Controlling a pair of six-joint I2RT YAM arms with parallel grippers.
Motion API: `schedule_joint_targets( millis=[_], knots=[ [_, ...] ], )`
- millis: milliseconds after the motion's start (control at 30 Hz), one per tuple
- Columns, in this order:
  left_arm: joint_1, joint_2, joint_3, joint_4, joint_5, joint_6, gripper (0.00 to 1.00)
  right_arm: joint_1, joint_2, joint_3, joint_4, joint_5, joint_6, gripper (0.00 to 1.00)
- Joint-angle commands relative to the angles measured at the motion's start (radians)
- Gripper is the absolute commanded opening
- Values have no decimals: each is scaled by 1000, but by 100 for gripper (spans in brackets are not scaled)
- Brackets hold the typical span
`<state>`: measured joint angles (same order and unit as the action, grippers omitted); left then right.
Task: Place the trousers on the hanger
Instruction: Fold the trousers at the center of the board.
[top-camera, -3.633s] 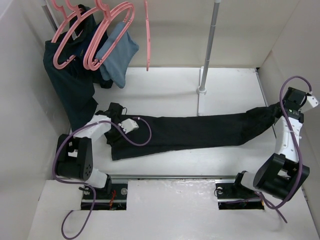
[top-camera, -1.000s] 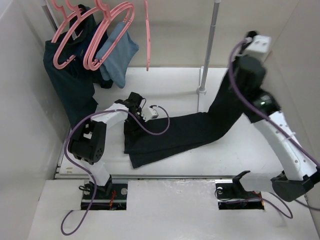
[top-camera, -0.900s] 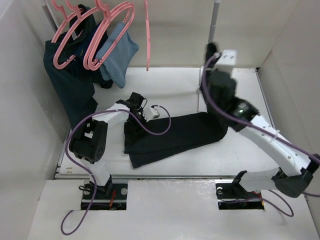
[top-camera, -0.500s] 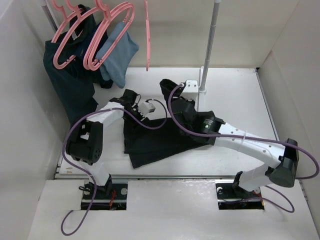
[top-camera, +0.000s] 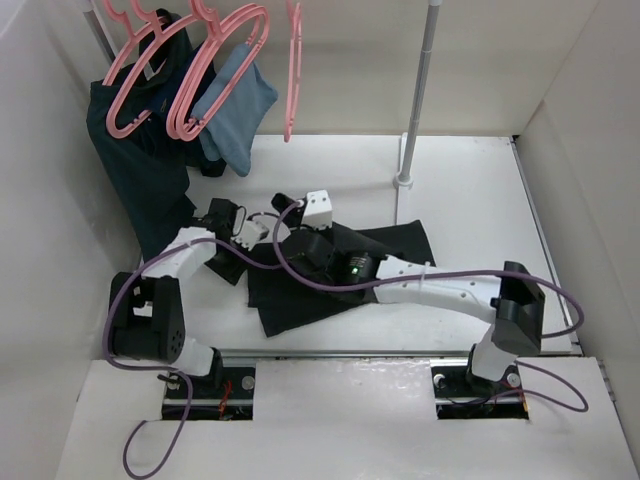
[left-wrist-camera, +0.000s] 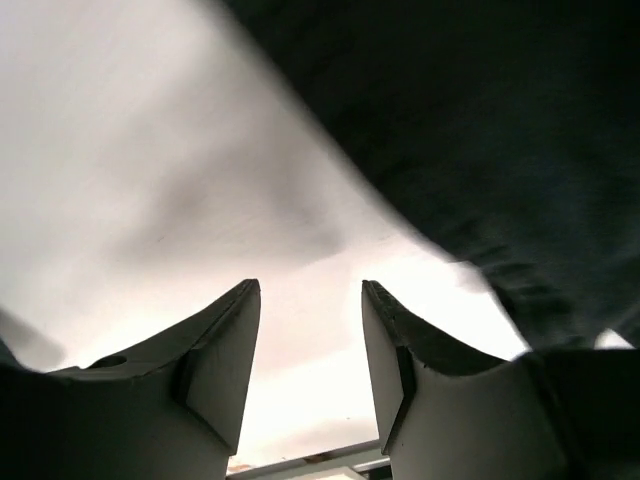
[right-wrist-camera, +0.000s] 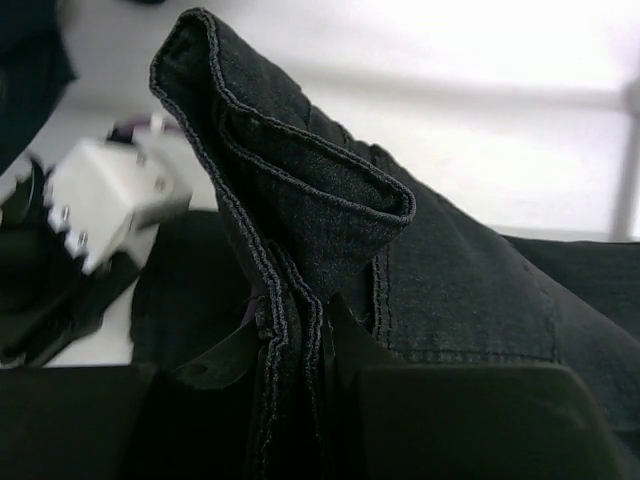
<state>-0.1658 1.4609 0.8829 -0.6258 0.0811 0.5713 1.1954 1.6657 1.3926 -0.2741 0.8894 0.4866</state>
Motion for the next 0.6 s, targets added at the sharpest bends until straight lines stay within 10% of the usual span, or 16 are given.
schedule_joint_targets(
  millis=[0,167,300,367,567],
  knots=[
    [72,-56,22,3,-52,-68,42,47,29,82,147,-70,1,0],
    [204,-97,47,35,-145,-160,46,47,133,76,183,-275,-22,2],
    [304,-149,47,22,-155,-208,50,47,233,45,240,-677,-97,57],
    [327,-186,57,1,-112,-208,51,47,291,45,240,-890,-141,100],
    [327,-273,143,-129,37,-128,55,174,144,-26,240,-830,-269,100]
  ],
)
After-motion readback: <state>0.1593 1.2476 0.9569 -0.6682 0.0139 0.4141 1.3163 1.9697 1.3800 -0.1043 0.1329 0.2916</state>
